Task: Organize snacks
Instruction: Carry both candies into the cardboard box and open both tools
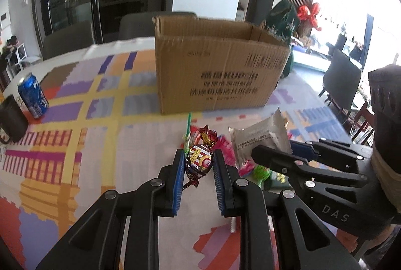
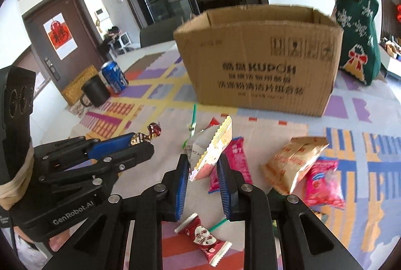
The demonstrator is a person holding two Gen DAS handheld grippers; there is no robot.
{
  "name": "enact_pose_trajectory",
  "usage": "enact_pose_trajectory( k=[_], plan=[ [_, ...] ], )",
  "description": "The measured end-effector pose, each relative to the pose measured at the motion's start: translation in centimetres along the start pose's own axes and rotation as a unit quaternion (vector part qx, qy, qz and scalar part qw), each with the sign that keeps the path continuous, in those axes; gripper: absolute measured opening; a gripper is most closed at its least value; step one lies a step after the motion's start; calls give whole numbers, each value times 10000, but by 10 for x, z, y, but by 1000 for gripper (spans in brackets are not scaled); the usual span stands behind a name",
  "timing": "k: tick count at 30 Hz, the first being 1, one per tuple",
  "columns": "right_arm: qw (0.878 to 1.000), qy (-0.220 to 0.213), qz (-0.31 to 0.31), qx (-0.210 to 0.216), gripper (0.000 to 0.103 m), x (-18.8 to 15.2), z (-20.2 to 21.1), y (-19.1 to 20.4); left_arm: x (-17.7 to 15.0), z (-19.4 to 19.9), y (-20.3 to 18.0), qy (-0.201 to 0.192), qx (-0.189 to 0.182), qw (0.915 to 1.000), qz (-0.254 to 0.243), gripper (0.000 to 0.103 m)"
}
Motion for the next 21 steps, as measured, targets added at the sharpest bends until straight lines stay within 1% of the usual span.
enact_pose_trajectory(
  k=[13, 21],
  plan=[
    [9981, -603, -118, -81, 24, 39, 38, -22, 54, 16, -26, -492, 5, 9984, -262, 23],
    [9947, -1011, -111, -175, 24, 75, 54, -32, 88, 17, -29, -715, 17, 9970, -300, 23]
  ],
)
Point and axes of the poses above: each gripper's, at about its wrist camera, not at the fingertips, and z roughly against the way its jaws point, y to its left, x to its top, the point moved 9 cm from there along -z, roughly the way its jaws point, and after that the axes turned 10 degrees about -x, right-handed, at the moved point
